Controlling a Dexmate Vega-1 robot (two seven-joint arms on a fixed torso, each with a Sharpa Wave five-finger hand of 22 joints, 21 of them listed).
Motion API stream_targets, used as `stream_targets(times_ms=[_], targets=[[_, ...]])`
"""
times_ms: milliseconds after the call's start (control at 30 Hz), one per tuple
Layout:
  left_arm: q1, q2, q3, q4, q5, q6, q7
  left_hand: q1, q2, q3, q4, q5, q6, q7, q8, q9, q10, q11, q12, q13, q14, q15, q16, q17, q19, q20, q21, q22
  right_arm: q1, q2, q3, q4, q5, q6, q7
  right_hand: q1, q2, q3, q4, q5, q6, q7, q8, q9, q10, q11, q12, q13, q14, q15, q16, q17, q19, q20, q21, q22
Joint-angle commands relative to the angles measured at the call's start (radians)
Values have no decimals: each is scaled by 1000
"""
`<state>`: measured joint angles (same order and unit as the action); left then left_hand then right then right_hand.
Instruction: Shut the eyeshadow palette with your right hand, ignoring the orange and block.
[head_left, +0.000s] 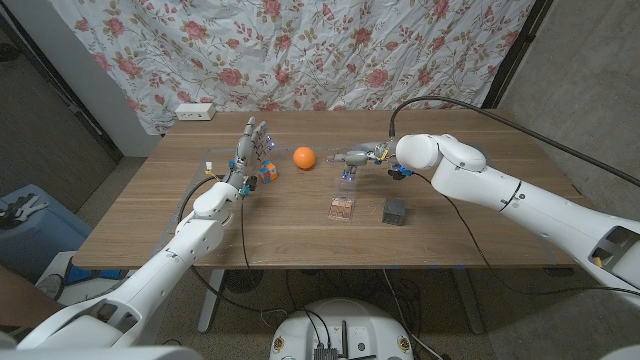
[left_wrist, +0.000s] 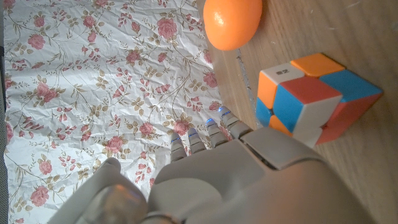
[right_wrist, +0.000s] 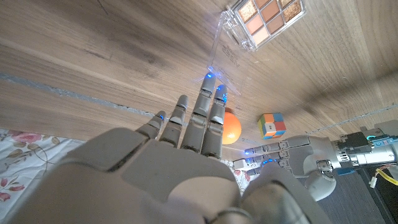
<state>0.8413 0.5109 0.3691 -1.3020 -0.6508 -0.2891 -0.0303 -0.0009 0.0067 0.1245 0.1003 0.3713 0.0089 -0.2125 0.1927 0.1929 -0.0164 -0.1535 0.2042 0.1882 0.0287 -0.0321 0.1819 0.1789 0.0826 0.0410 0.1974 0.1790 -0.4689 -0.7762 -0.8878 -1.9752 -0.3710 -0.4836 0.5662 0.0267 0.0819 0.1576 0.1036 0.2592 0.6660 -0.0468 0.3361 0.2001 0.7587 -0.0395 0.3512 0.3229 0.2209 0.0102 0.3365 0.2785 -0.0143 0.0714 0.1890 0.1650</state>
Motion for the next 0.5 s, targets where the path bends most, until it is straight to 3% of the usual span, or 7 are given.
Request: stream_targets(times_ms=[33,500], targets=[[-1,0,0,1,0,-1,0,6,7,8,0,4,-2,-7,5,4,1,-8,5,4,4,-24,6,5,8,1,4,4,-19,-7,3,-35,-10,-19,0,12,4,0,-6,6,0,-10,-2,2,0,2,-1,3,-5,-3,-1,1,4,-3,2,3],[-1,0,0,1,0,-1,0,6,8,8,0,4,-2,-7,5,4,0,-10,5,4,5,-24,6,5,7,1,4,4,-34,-13,-3,-77,-33,-50,0,16,7,2,-10,7,3,-11,-4,2,3,-2,-8,8,-5,-4,0,-1,5,-4,1,3]])
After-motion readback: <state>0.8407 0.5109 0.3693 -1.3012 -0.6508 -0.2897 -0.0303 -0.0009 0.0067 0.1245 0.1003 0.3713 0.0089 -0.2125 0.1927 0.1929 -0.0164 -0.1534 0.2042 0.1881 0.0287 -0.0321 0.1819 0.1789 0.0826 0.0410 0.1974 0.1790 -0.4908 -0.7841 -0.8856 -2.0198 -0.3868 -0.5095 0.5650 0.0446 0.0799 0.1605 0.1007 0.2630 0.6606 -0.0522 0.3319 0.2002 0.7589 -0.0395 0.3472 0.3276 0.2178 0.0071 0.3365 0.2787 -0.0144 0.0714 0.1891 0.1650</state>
